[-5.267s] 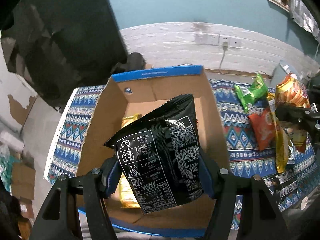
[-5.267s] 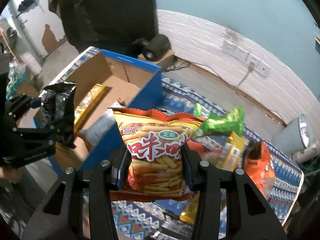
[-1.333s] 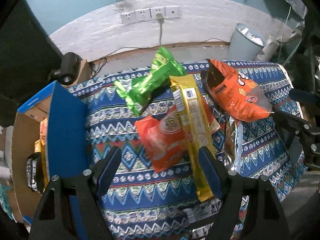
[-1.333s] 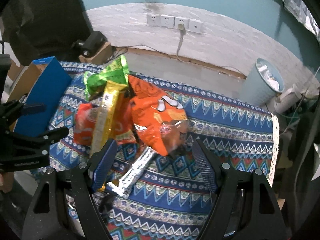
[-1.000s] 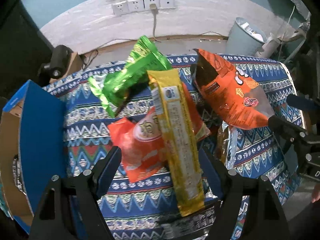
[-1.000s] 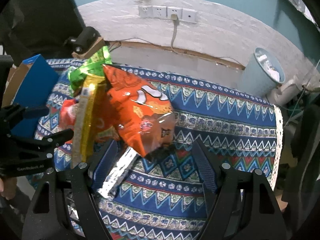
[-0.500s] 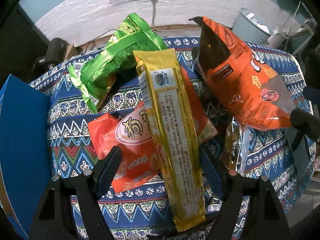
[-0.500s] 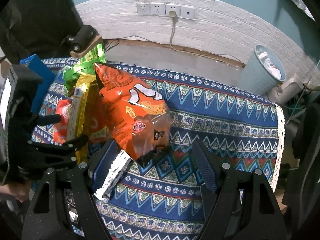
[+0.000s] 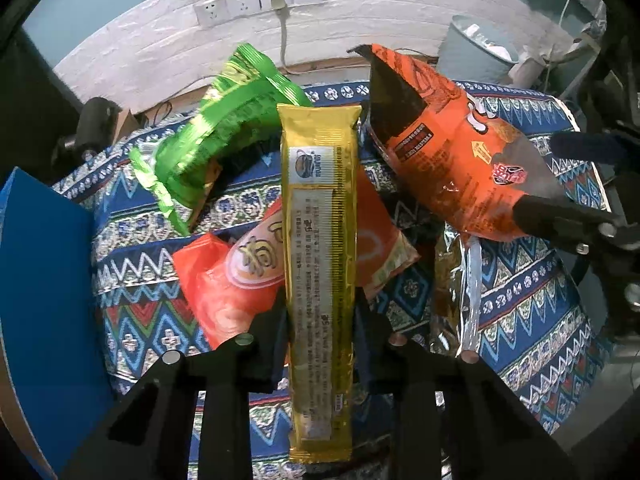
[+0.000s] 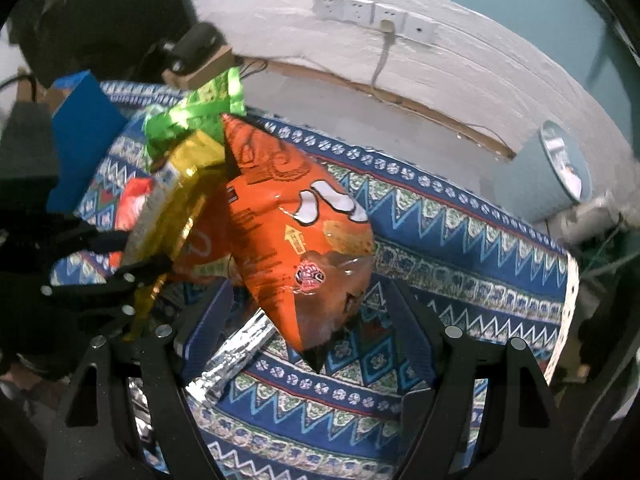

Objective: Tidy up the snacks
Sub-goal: 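Grasp the yellow bar with the left gripper while the right grasps the orange chip bag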

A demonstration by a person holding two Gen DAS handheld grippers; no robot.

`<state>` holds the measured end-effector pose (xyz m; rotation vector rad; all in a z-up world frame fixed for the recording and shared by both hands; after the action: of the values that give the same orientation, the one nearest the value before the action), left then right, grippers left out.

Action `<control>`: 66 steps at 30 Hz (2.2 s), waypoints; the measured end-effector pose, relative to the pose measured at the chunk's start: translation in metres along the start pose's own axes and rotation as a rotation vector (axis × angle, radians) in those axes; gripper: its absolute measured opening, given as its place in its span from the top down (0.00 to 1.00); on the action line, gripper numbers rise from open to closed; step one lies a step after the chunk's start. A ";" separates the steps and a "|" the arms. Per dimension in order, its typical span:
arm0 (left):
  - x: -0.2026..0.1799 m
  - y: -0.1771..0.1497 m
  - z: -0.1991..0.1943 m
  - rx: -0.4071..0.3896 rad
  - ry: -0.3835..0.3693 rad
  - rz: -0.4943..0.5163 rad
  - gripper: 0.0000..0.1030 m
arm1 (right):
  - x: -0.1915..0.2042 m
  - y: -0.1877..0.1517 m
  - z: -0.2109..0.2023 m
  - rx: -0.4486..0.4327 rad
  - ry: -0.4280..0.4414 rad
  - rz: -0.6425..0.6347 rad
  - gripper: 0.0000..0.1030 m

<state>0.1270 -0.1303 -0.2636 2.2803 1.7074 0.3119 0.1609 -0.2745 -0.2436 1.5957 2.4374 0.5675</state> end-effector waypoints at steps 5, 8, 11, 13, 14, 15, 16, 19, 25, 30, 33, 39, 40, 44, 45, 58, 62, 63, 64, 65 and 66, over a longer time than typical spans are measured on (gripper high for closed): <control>0.012 -0.002 -0.012 -0.022 0.003 0.006 0.72 | 0.008 0.005 0.011 0.030 -0.005 -0.065 0.24; 0.023 -0.003 -0.019 -0.033 0.005 -0.006 0.72 | 0.007 0.007 0.018 0.046 -0.032 -0.086 0.23; 0.034 -0.005 -0.026 -0.043 0.005 -0.019 0.72 | 0.002 0.009 0.025 0.065 -0.057 -0.101 0.22; 0.039 -0.006 -0.029 -0.046 0.004 -0.025 0.72 | -0.004 0.010 0.028 0.074 -0.081 -0.110 0.22; 0.042 -0.007 -0.030 -0.047 0.002 -0.028 0.72 | -0.006 0.011 0.030 0.078 -0.088 -0.110 0.22; 0.043 -0.008 -0.031 -0.047 0.001 -0.031 0.72 | -0.009 0.012 0.032 0.082 -0.094 -0.109 0.22; 0.044 -0.009 -0.031 -0.046 -0.001 -0.033 0.72 | -0.010 0.013 0.034 0.084 -0.090 -0.105 0.22; 0.048 -0.012 -0.032 -0.043 -0.003 -0.037 0.72 | -0.014 0.018 0.039 0.091 -0.085 -0.102 0.22; 0.054 -0.014 -0.034 -0.044 -0.008 -0.048 0.72 | -0.011 0.022 0.051 0.100 -0.071 -0.143 0.21; 0.058 -0.013 -0.038 -0.052 -0.007 -0.054 0.72 | 0.000 0.020 0.063 0.106 -0.101 -0.210 0.21; 0.061 -0.014 -0.039 -0.053 -0.003 -0.054 0.72 | 0.004 0.018 0.065 0.101 -0.121 -0.233 0.22; 0.064 -0.015 -0.043 -0.053 -0.004 -0.060 0.72 | 0.014 0.014 0.048 0.069 -0.130 -0.235 0.77; 0.064 -0.014 -0.044 -0.055 -0.004 -0.061 0.72 | 0.015 0.014 0.045 0.064 -0.126 -0.227 0.83; 0.066 -0.015 -0.049 -0.063 -0.004 -0.062 0.72 | 0.019 0.013 0.035 0.048 -0.094 -0.188 0.91; 0.066 -0.016 -0.051 -0.064 -0.003 -0.064 0.72 | 0.020 0.013 0.034 0.046 -0.074 -0.174 0.91; 0.067 -0.017 -0.060 -0.080 -0.009 -0.071 0.72 | 0.010 0.033 0.004 -0.013 -0.003 -0.152 0.29; 0.069 -0.014 -0.059 -0.081 0.002 -0.068 0.72 | 0.003 0.031 0.020 0.041 0.022 -0.142 0.29; 0.070 -0.014 -0.057 -0.079 0.002 -0.070 0.72 | 0.004 0.031 0.024 0.052 0.025 -0.141 0.29; 0.071 -0.013 -0.056 -0.077 0.001 -0.075 0.72 | 0.004 0.029 0.028 0.065 0.027 -0.142 0.29; 0.072 -0.012 -0.055 -0.074 0.000 -0.078 0.72 | 0.004 0.027 0.035 0.080 0.029 -0.145 0.29; 0.072 -0.011 -0.054 -0.072 -0.002 -0.081 0.72 | 0.004 0.026 0.039 0.090 0.032 -0.147 0.29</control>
<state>0.1190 -0.0531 -0.2161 2.1536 1.7530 0.3474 0.1945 -0.2533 -0.2684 1.4338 2.6110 0.4684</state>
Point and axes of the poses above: each gripper's, at about its wrist camera, not at the fingertips, and z roughly the way its jaws point, x to its left, y to its top, the point moved 9 cm from there along z, roughly the way its jaws point, and after that the axes turned 4 degrees about -x, right-handed, at the moved point
